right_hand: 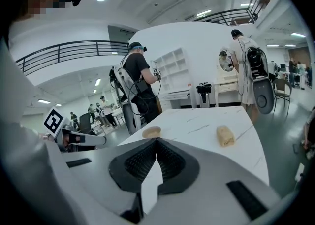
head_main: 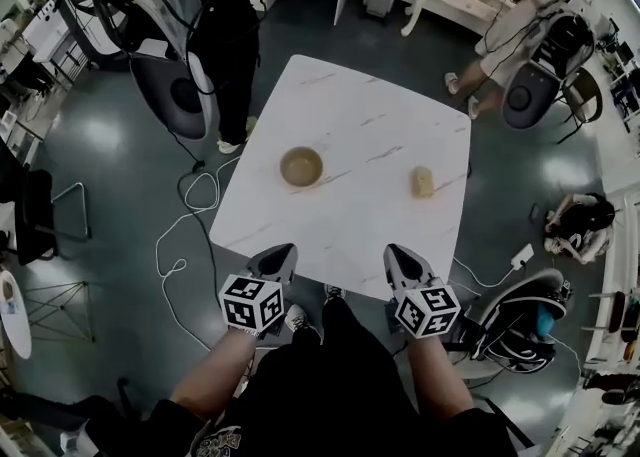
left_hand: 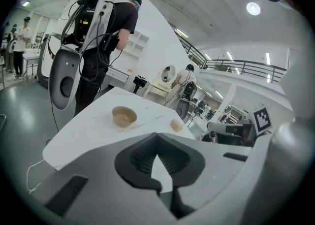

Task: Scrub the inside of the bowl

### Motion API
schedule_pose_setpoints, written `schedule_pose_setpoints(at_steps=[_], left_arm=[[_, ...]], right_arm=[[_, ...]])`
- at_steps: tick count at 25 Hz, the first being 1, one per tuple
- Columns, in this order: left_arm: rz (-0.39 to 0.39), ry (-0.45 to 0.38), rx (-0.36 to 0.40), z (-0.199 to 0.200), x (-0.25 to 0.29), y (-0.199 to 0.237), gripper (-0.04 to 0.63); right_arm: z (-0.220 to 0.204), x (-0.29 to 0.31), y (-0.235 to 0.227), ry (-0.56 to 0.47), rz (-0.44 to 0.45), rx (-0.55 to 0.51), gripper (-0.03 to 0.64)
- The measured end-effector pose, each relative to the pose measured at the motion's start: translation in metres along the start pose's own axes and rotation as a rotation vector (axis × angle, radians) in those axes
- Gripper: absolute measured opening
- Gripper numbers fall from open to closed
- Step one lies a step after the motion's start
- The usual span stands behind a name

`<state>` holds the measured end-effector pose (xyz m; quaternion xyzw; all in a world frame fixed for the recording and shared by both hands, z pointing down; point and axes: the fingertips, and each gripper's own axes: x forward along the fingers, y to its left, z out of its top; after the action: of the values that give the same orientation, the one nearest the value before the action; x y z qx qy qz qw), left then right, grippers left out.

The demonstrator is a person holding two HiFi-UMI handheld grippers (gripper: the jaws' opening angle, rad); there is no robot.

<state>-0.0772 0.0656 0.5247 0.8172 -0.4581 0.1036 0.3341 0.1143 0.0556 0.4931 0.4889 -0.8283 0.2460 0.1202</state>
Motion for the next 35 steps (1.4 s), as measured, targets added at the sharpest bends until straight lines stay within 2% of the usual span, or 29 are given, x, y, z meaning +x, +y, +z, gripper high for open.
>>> schedule_pose_setpoints(at_steps=[10,13,15,24,30,35], left_arm=[[0.025,0.036,-0.015,0.003,0.035,-0.004,0.006],[0.031,0.054,-0.017,0.002,0.045,-0.005,0.006],[0.036,0.067,-0.02,0.001,0.052,-0.006,0.006],[0.074,0.115,-0.046,-0.004,0.083,-0.006,0.006],[0.133,0.14,-0.074,-0.009,0.092,0.002,0.006],[0.176,0.144,-0.092,-0.008,0.096,0.007,0.006]], right_arm=[[0.011,0.024,-0.072,0.009,-0.082,0.021,0.029],[0.009,0.032,-0.098,0.02,-0.111,0.042,0.106],[0.007,0.037,-0.116,0.03,-0.133,0.055,0.114],[-0.006,0.073,-0.213,0.112,-0.267,0.081,0.234],[-0.015,0.11,-0.254,0.186,-0.29,0.055,0.264],[-0.03,0.136,-0.272,0.261,-0.305,-0.032,0.268]])
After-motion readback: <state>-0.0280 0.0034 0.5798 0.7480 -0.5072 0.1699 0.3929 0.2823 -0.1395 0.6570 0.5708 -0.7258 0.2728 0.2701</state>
